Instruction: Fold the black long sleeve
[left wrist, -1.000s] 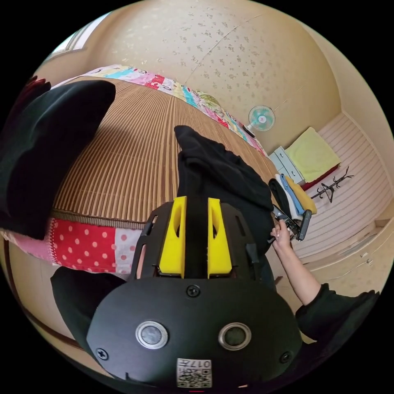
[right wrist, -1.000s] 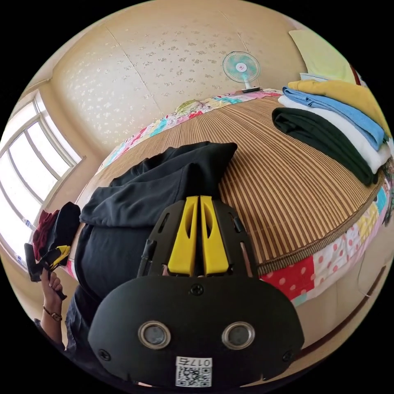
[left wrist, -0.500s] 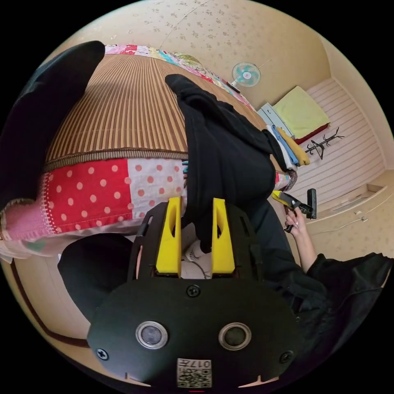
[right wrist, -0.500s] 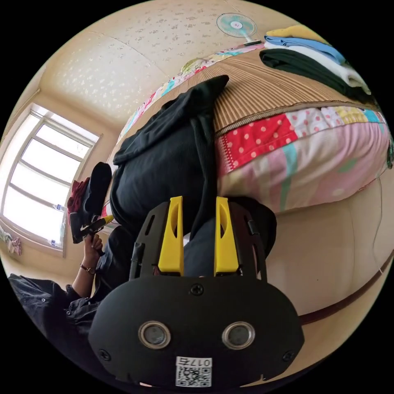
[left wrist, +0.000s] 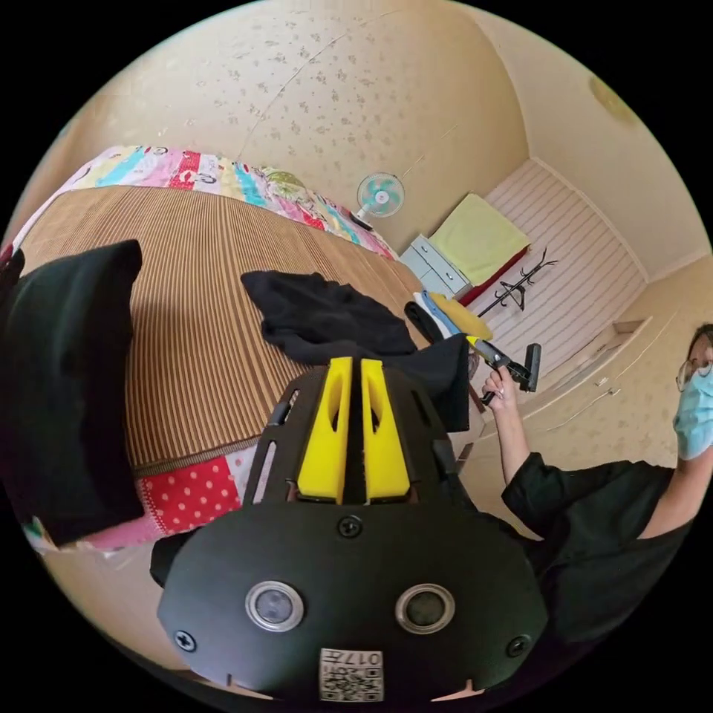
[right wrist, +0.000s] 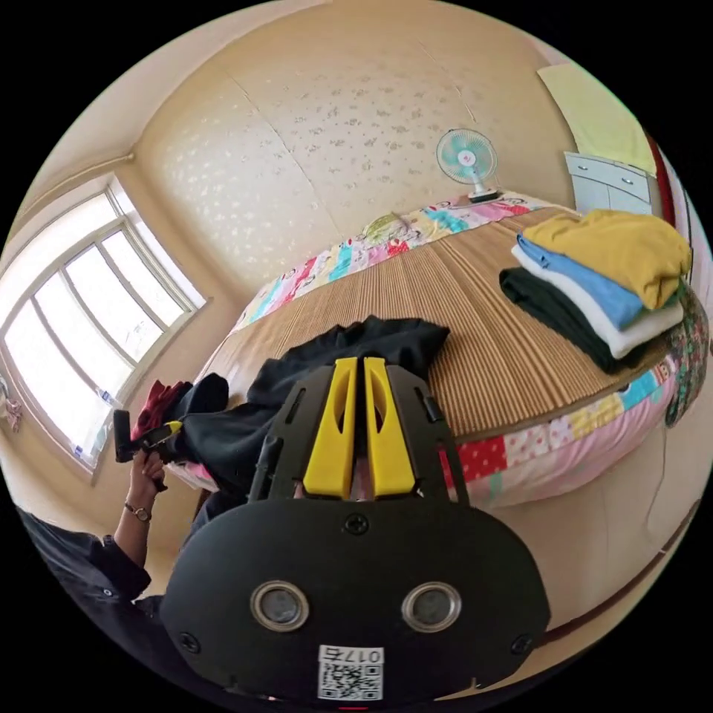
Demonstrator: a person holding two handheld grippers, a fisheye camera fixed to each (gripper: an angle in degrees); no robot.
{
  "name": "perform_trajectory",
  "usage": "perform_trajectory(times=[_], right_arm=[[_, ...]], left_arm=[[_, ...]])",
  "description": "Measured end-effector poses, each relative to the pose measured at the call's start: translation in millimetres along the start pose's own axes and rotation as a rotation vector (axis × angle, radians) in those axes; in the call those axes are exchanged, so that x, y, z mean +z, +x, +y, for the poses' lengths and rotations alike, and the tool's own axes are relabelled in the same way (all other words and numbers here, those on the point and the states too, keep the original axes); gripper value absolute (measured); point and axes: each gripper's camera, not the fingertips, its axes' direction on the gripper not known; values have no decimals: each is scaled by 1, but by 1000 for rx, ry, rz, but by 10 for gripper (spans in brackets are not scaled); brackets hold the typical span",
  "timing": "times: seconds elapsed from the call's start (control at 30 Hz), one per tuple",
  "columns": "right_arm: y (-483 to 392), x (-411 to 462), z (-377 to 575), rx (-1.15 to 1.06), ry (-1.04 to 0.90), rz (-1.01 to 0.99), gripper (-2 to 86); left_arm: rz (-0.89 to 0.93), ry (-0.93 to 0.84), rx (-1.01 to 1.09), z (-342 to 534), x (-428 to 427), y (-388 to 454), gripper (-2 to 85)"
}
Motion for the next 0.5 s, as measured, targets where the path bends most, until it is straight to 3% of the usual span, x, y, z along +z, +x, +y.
perform_trajectory(times=[0.1,0.17,0.37,0.5], right_arm=[[14,21,-41,45,-58,114,47],[20,21,-41,73,-84,119,65],[43,15,47,53,-159,80,87],[82,16,101,151,-218,-5,115]], left_arm=[[22,-24,-65,-38,0,-25,71],[43,-9,-97,-31,-5,-36,145],[-23,-106,-114,48,14,-56,149],[-66,-190,-78,76,25,-58,144]])
